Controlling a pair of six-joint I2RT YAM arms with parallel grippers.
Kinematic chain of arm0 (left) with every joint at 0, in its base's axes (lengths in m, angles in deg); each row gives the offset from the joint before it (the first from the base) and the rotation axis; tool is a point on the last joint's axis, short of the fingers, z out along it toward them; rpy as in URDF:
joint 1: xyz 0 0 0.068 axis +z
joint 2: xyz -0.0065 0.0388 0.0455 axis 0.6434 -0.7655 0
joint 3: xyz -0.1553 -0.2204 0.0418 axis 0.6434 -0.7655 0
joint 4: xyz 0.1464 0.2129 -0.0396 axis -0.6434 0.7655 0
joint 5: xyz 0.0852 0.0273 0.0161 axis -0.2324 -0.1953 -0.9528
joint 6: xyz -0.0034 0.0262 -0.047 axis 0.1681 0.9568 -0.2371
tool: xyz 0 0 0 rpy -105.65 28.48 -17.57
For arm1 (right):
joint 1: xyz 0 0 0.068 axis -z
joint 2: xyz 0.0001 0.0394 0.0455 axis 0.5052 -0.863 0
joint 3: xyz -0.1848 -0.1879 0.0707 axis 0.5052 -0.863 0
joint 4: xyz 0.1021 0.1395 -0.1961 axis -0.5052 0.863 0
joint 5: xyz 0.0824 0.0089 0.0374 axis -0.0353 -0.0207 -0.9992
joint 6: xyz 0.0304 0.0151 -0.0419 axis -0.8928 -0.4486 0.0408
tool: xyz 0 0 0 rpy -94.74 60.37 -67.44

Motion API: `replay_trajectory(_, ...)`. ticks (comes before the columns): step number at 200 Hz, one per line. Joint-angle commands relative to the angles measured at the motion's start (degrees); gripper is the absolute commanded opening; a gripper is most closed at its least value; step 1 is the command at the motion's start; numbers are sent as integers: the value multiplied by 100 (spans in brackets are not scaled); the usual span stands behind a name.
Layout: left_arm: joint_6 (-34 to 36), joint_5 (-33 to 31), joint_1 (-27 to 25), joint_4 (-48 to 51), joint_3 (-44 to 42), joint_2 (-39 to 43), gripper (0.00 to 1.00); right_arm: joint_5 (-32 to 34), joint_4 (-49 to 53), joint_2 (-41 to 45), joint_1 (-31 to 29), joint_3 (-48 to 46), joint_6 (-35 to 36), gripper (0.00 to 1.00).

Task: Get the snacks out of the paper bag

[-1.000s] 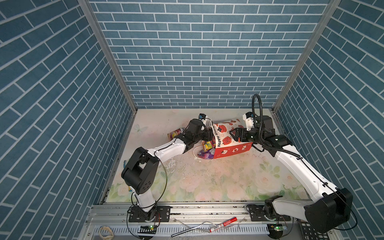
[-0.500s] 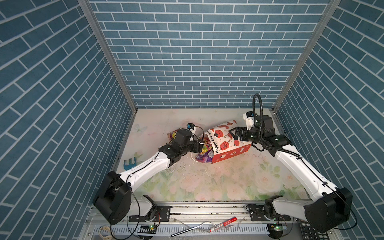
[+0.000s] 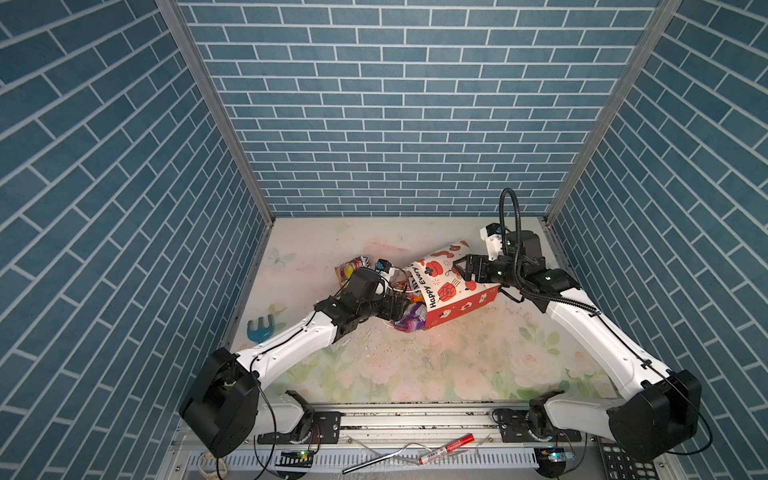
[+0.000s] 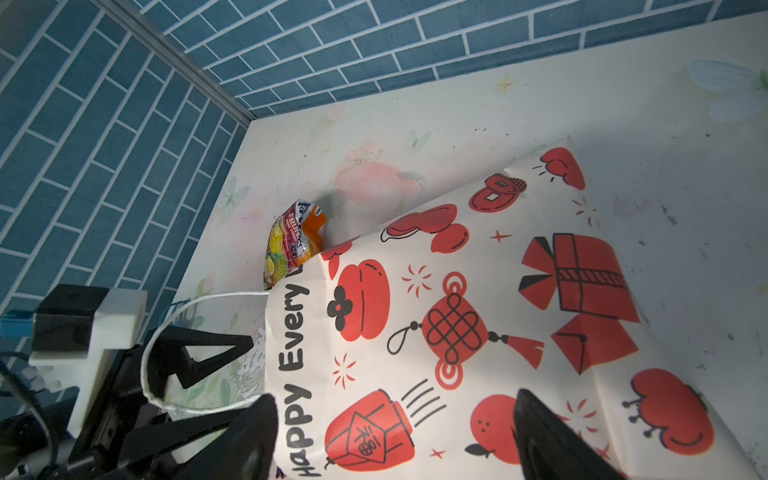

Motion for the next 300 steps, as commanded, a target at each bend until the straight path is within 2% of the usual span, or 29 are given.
replay_trajectory(1,432,-536,4,699,212,141,92,176,403,-32,-152,221,246,88)
replay_trajectory(21,525,-529,4,856,182,275,99,203,466,-85,-263,269,288,88)
replay_trajectory(53,504,-355,3,629,-211,506,100,525,481,-173,-573,329,450,87)
replay_trajectory(68,460,-335,4,542,-415,605,100,832,249,-118,-784,185,475,87)
replay_trajectory(94,350,-428,4,498,-620,773,100,963,-88,-75,-1103,46,375,87)
replay_trajectory(166,135,-143,4,-165,-1600,1529,100,1552,203,-970,-1986,621,455,87)
replay_trajectory(191,140,-45,4,-347,-1790,1705,100,1979,502,-1347,-2176,987,546,86)
replay_trajectory(227,110,-63,1,-506,-1835,1702,100,2507,906,-1812,-2277,1485,591,76)
replay_trajectory(250,93,-21,6,-656,-1860,1555,100,2489,1198,-2090,-2295,1769,699,73)
replay_trajectory(287,20,167,-1,-848,-1895,1452,99,2801,1670,-2513,-2365,2178,822,60)
replay_trajectory(300,18,150,-1,-849,-1922,1482,100,2863,1642,-2530,-2365,2160,829,58)
